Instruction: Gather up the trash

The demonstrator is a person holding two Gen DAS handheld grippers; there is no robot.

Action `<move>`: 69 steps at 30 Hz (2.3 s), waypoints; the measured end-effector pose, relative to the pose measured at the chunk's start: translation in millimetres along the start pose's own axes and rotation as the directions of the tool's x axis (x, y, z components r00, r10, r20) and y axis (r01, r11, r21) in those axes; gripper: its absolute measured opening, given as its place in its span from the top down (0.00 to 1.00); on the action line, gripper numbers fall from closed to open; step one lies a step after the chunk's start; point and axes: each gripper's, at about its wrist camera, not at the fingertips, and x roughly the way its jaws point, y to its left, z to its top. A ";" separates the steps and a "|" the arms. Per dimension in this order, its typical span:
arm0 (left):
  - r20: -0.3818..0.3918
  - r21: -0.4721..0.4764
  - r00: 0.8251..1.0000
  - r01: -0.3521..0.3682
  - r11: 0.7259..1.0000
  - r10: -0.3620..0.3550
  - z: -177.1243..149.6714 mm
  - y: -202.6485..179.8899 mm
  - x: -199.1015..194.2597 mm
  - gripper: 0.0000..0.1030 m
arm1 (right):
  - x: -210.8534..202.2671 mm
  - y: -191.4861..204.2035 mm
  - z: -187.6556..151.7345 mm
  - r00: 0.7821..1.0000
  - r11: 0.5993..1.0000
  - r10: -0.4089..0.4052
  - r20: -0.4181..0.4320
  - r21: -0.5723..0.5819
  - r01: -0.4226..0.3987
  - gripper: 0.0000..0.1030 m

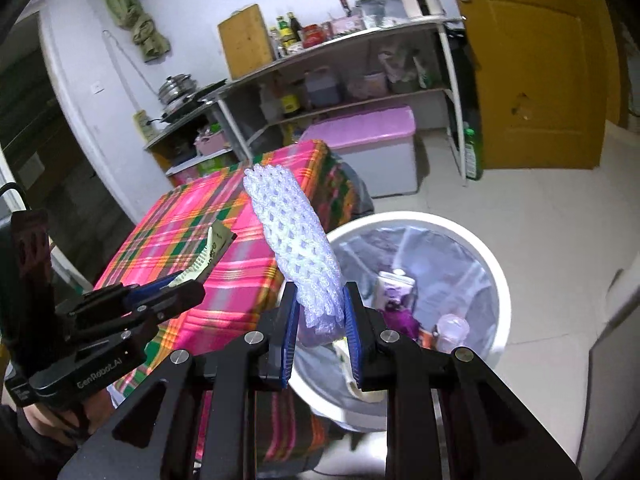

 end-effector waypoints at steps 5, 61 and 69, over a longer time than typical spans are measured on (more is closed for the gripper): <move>-0.052 0.008 0.998 0.033 0.999 -0.032 -0.7 -5.7 25.8 0.79 | 11.9 -20.1 -5.4 0.999 0.999 -0.030 -0.035 0.041 0.032 0.78; 0.041 -0.005 0.997 0.063 0.998 -0.063 -22.5 -12.6 -24.9 0.67 | -44.9 43.8 -35.6 0.994 0.985 -0.092 0.060 -0.140 0.100 0.52; 0.097 -0.020 0.995 0.038 0.999 -0.036 -39.1 -7.7 -53.9 0.67 | -60.3 60.1 -45.0 0.993 0.984 -0.075 0.087 -0.155 0.088 0.52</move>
